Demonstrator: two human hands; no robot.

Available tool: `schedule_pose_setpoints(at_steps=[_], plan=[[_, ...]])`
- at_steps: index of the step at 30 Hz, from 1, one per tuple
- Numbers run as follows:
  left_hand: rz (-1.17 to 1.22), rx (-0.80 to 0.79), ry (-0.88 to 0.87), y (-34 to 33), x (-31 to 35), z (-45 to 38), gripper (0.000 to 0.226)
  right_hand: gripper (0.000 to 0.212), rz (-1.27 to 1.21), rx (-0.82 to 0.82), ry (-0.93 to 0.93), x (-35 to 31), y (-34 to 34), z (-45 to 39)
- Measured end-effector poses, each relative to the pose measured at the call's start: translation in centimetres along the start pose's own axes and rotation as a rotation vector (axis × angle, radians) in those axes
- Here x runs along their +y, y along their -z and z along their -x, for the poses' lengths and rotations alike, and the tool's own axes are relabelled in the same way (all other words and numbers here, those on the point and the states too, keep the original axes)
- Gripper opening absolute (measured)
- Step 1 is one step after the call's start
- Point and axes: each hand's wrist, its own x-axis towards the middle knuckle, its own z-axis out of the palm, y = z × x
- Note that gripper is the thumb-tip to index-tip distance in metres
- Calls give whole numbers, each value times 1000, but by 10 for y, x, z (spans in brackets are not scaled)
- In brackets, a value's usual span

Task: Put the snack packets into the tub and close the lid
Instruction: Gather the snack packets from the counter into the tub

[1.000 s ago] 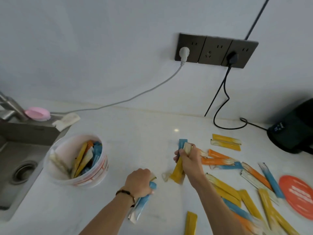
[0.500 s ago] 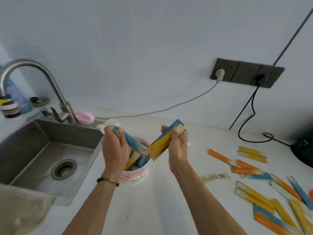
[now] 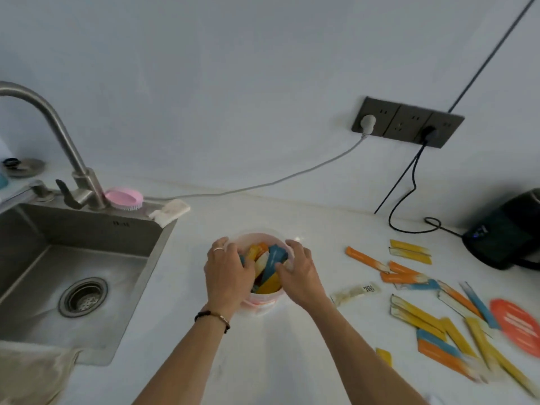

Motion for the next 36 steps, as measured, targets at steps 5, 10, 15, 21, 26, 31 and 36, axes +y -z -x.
schedule_pose_setpoints(at_steps=[5,10,15,21,26,31,36], plan=[[-87,170,-453,-16,55,14,17,46,9,238,-102,56,54,26],[33,-57,-826,-66,116,54,22,42,331,127,-269,143,108,55],[-297,-440,-784,-155,135,75,33,39,575,61,-346,213,160,59],[-539,-580,-508,-223,156,58,42,55,712,-87,-193,252,176,19],[-453,-747,-431,-250,178,22,23,34,707,-220,-18,275,192,-16],[-317,-490,-544,-271,201,-11,24,32,692,-69,217,288,221,-46],[-479,-522,-639,-296,220,-28,17,48,837,-152,288,306,227,-77]])
